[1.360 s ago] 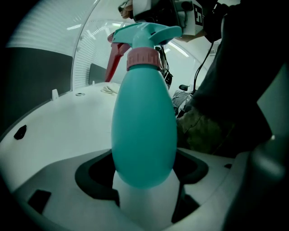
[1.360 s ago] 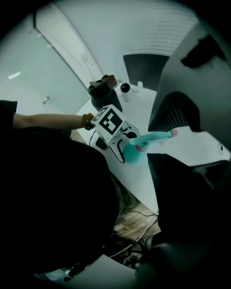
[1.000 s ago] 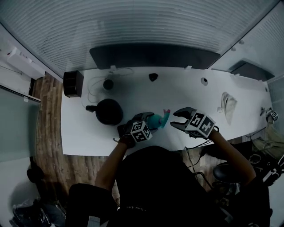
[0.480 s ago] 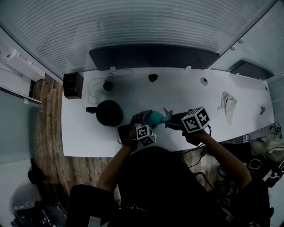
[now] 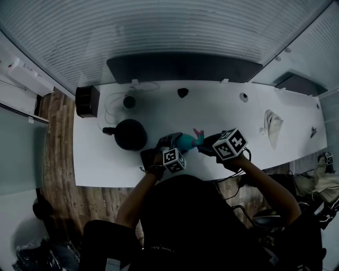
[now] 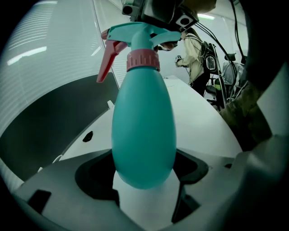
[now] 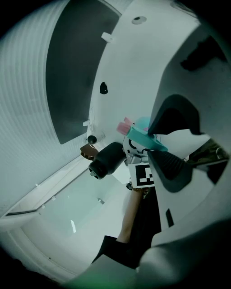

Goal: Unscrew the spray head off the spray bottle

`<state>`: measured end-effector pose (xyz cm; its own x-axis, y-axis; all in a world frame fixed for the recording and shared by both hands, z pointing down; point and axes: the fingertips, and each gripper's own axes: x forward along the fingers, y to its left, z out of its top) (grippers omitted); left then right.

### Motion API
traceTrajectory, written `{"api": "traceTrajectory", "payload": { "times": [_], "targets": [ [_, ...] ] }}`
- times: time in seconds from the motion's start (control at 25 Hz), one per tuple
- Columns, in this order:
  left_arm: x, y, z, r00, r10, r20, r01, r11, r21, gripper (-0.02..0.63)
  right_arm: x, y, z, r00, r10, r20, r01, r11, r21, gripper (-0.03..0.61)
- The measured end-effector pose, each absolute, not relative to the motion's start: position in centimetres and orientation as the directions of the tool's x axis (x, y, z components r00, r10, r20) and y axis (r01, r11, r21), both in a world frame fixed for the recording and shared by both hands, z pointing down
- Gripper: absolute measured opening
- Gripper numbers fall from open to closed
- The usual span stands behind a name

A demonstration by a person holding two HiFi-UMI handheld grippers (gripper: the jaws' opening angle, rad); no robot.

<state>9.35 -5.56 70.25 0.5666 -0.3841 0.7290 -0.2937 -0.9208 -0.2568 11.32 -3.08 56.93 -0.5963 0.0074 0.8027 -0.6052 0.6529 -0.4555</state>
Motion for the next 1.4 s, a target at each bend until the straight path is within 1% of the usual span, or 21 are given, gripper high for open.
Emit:
{"api": "traceTrajectory", "payload": {
  "times": [0.12,0.2,0.28,0.36,0.4,0.44,0.52,0.64,0.72,0.8,0.84,0.88,0.96,1.04,1.16,1.2,1.24,1.28,1.32,1.36,1.4],
  "targets": [
    [9.7,-4.6,70.2,0.603,-0.309,0.736,-0.247,-0.949,-0.197,0.374,11.4,-2.6,57.0,-0.549,0.03,0.835,-0.541,0.749,-0.382,0.115],
    [10.1,-3.8,70.3,0.632,-0.251,0.733,-0.2,-0.967,-0.158,0.374,11.3,-2.0,56.9,-0.518,0.05,0.854,-0.463,0.823,-0.33,0.112],
    [10.3,-3.1,70.3,0.655,-0.199,0.729,-0.15,-0.98,-0.133,0.374,11.3,-1.2,56.7,-0.478,0.069,0.876,-0.364,0.891,-0.269,0.109],
    [10.5,-2.4,70.3,0.677,-0.147,0.721,-0.109,-0.989,-0.099,0.374,11.7,-0.9,56.6,-0.434,0.057,0.899,-0.268,0.945,-0.19,0.099],
    [10.5,-2.1,70.2,0.692,-0.117,0.713,-0.088,-0.993,-0.078,0.374,11.9,-0.9,56.6,-0.413,0.041,0.91,-0.21,0.968,-0.139,0.071],
    [10.7,-1.7,70.1,0.707,-0.087,0.702,-0.064,-0.996,-0.059,0.374,12.1,-0.8,56.4,-0.39,0.021,0.921,-0.14,0.987,-0.082,0.06],
    [10.9,-0.9,69.7,0.73,-0.037,0.682,-0.019,-0.999,-0.034,0.374,12.2,-0.5,56.0,-0.343,-0.01,0.939,0.022,1.0,0.019,0.058],
    [11.4,0.1,69.3,0.75,0.032,0.661,0.043,-0.999,0.0,0.374,12.0,-0.2,55.3,-0.279,-0.07,0.958,0.26,0.955,0.146,0.058],
    [11.8,1.0,69.0,0.757,0.091,0.647,0.096,-0.995,0.028,0.374,11.9,0.2,55.0,-0.25,-0.124,0.96,0.459,0.858,0.231,0.058],
    [12.1,2.1,68.9,0.755,0.137,0.641,0.149,-0.988,0.037,0.374,12.0,1.1,54.8,-0.245,-0.143,0.959,0.634,0.724,0.27,0.058],
    [12.3,2.5,68.8,0.754,0.153,0.639,0.169,-0.985,0.036,0.374,12.1,1.6,54.8,-0.25,-0.139,0.958,0.682,0.677,0.276,0.058],
    [12.5,2.7,68.8,0.755,0.159,0.636,0.179,-0.983,0.034,0.374,12.1,1.9,54.8,-0.255,-0.129,0.958,0.7,0.658,0.275,0.058],
    [12.8,2.8,68.9,0.767,0.15,0.624,0.169,-0.985,0.03,0.374,12.3,2.1,54.9,-0.266,-0.105,0.958,0.681,0.683,0.264,0.058],
    [12.9,2.6,68.9,0.783,0.126,0.609,0.135,-0.99,0.032,0.374,12.7,1.6,55.0,-0.272,-0.097,0.957,0.626,0.738,0.253,0.058],
    [12.7,1.8,68.8,0.795,0.067,0.602,0.073,-0.997,0.015,0.374,13.5,0.6,54.9,-0.286,-0.12,0.951,0.533,0.804,0.262,0.062],
    [12.5,1.4,68.7,0.799,0.043,0.6,0.049,-0.999,0.006,0.374,13.6,0.1,54.6,-0.298,-0.133,0.945,0.49,0.829,0.271,0.074],
    [12.3,0.9,68.6,0.802,0.012,0.597,0.019,-1.0,-0.005,0.374,13.5,-0.4,54.2,-0.318,-0.14,0.938,0.421,0.865,0.272,0.103],
    [12.1,0.3,68.6,0.804,-0.028,0.594,-0.017,-1.0,-0.024,0.374,13.4,-1.0,53.9,-0.349,-0.138,0.927,0.317,0.913,0.256,0.125],
    [11.8,-0.5,68.5,0.801,-0.077,0.594,-0.057,-0.997,-0.053,0.374,13.2,-1.5,53.7,-0.389,-0.127,0.913,0.181,0.96,0.211,0.156],
    [11.4,-1.4,68.4,0.79,-0.136,0.598,-0.099,-0.991,-0.093,0.374,13.1,-1.8,53.5,-0.435,-0.106,0.894,0.03,0.991,0.132,0.17],
    [11.0,-2.3,68.4,0.769,-0.2,0.607,-0.14,-0.979,-0.145,0.374,12.9,-2.0,53.3,-0.491,-0.074,0.868,-0.119,0.993,0.017,0.172]
  ]
}}
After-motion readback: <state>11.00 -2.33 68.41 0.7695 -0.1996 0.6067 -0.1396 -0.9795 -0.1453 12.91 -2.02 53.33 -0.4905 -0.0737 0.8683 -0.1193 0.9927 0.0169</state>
